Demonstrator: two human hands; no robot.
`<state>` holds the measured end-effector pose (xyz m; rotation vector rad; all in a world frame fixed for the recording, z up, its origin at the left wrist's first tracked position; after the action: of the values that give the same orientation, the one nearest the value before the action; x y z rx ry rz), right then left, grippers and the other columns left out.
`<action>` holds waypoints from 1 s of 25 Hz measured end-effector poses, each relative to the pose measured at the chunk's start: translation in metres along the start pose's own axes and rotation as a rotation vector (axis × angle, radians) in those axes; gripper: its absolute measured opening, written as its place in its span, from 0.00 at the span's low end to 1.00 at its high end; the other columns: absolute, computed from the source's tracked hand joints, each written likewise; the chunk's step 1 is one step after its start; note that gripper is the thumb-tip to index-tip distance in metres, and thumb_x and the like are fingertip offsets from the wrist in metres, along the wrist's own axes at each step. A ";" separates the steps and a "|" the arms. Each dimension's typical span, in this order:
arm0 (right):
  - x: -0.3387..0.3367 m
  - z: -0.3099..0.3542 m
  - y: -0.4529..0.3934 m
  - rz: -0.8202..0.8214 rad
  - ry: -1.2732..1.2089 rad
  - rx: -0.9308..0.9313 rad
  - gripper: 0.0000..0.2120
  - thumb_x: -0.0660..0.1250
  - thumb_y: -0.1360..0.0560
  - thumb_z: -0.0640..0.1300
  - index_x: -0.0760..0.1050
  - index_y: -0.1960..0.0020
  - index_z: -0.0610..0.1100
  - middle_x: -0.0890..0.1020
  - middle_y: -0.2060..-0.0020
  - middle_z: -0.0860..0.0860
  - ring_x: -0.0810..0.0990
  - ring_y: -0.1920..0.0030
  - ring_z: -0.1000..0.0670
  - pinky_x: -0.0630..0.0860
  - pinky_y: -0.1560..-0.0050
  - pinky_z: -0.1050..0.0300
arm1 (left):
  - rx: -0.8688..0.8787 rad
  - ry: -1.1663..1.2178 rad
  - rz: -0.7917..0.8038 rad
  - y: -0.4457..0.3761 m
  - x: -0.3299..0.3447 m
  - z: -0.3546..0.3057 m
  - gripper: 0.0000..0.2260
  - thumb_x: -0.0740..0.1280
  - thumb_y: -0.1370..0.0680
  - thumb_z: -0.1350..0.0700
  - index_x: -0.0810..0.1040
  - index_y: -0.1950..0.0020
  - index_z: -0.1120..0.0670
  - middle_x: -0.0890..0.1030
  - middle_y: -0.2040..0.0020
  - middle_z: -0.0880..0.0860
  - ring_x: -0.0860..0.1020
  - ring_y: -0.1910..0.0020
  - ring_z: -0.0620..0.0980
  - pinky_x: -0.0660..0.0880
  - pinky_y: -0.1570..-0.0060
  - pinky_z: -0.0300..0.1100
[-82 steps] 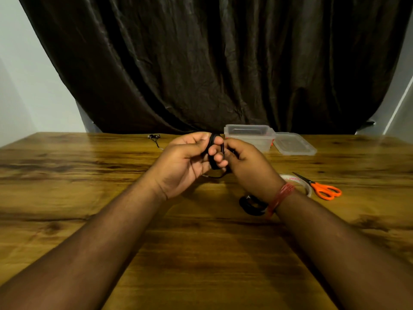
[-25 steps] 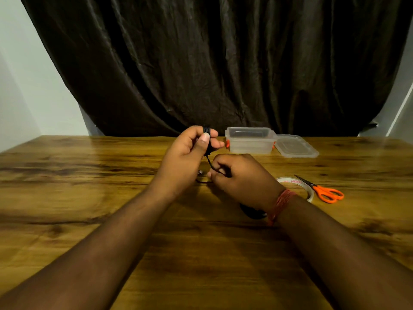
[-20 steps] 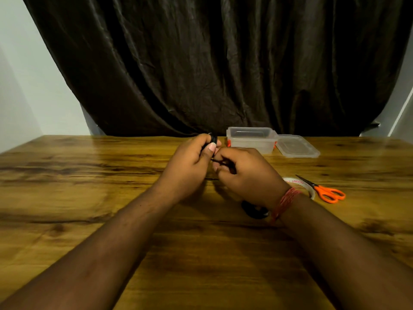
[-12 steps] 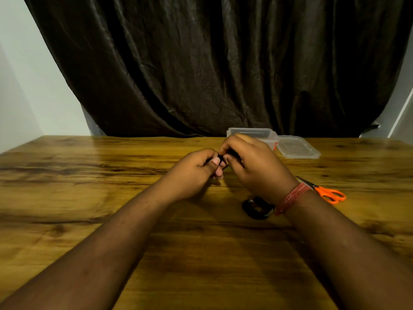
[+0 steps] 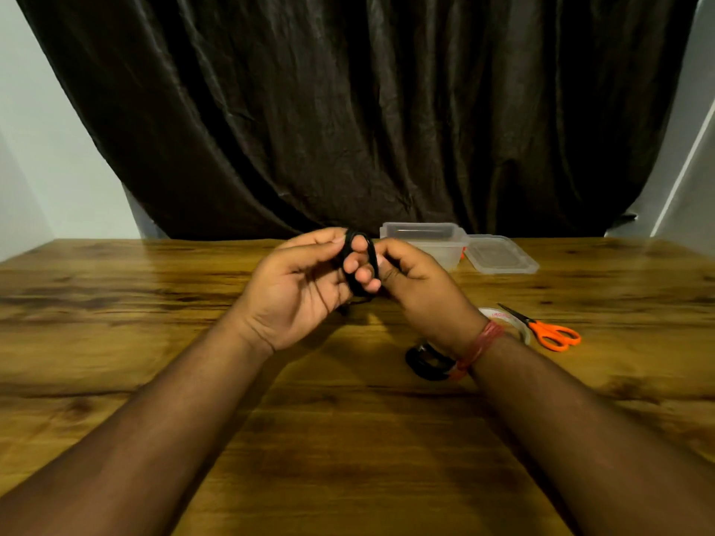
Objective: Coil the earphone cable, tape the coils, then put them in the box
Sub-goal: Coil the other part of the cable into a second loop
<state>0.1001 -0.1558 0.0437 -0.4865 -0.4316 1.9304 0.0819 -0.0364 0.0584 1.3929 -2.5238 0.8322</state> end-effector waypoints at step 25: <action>-0.001 0.020 0.004 0.108 1.067 -0.438 0.04 0.66 0.25 0.46 0.76 0.54 0.45 0.77 0.57 0.51 0.74 0.55 0.48 0.72 0.56 0.53 | -0.161 -0.931 -0.210 -0.008 -0.034 0.028 0.09 0.58 0.18 0.63 0.76 0.52 0.56 0.80 0.60 0.54 0.78 0.61 0.47 0.75 0.59 0.45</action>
<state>0.0873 -0.1595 0.0592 -1.7203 -0.1065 1.3922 0.1116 -0.0291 0.0252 2.3074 -2.8198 -0.1298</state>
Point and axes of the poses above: each hand's wrist, its own y-axis away from the middle knuckle, its own x-axis out of the palm, z = x × y, the point moved 5 cm from there along -y, towards the middle knuckle
